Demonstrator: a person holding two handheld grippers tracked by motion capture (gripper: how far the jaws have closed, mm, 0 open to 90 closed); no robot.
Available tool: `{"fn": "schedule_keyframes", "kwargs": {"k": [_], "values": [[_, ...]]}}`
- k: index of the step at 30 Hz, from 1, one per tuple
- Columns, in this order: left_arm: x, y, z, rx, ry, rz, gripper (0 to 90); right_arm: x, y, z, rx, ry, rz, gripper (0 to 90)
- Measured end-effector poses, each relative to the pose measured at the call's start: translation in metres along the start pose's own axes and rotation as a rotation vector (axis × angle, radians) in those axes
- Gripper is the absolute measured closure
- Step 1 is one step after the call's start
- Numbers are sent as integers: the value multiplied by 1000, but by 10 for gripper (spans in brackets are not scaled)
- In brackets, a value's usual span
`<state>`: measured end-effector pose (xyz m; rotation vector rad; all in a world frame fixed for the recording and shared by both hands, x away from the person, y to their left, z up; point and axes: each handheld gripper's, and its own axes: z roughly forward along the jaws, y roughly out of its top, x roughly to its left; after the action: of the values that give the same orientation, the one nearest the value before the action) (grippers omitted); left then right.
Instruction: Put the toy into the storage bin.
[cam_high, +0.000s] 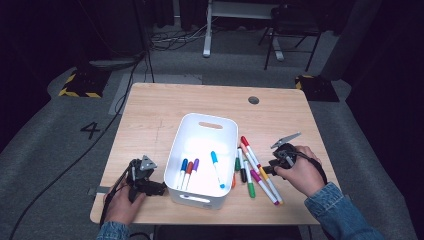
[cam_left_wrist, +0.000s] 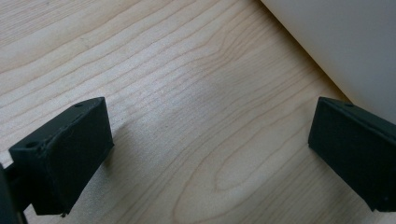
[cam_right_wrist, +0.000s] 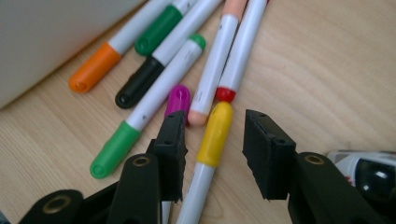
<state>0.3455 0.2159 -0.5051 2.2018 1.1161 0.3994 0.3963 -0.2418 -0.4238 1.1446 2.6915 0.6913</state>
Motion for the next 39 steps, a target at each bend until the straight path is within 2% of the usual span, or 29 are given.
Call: {"fn": "schedule_keyframes", "kwargs": {"k": [6, 8, 14, 21, 23, 25, 28, 35, 39], "values": [[0, 0, 0, 0, 0, 0, 0, 0, -19, 12, 49, 19, 29, 617], [0, 0, 0, 0, 0, 0, 0, 0, -24, 15, 66, 9, 36, 626], [0, 0, 0, 0, 0, 0, 0, 1, -31, 21, 105, 16, 45, 667], [0, 0, 0, 0, 0, 0, 0, -1, -36, 26, 154, -23, 47, 718], [0, 0, 0, 0, 0, 0, 0, -1, -38, 25, 150, -29, 56, 729], [0, 0, 0, 0, 0, 0, 0, -1, -39, 24, 163, -55, 48, 756], [0, 0, 0, 0, 0, 0, 0, 0, -39, 25, 164, -66, 41, 763], [0, 0, 0, 0, 0, 0, 0, -1, -38, 25, 172, -58, 38, 771], [0, 0, 0, 0, 0, 0, 0, -2, -37, 22, 158, -43, 51, 771]]}}
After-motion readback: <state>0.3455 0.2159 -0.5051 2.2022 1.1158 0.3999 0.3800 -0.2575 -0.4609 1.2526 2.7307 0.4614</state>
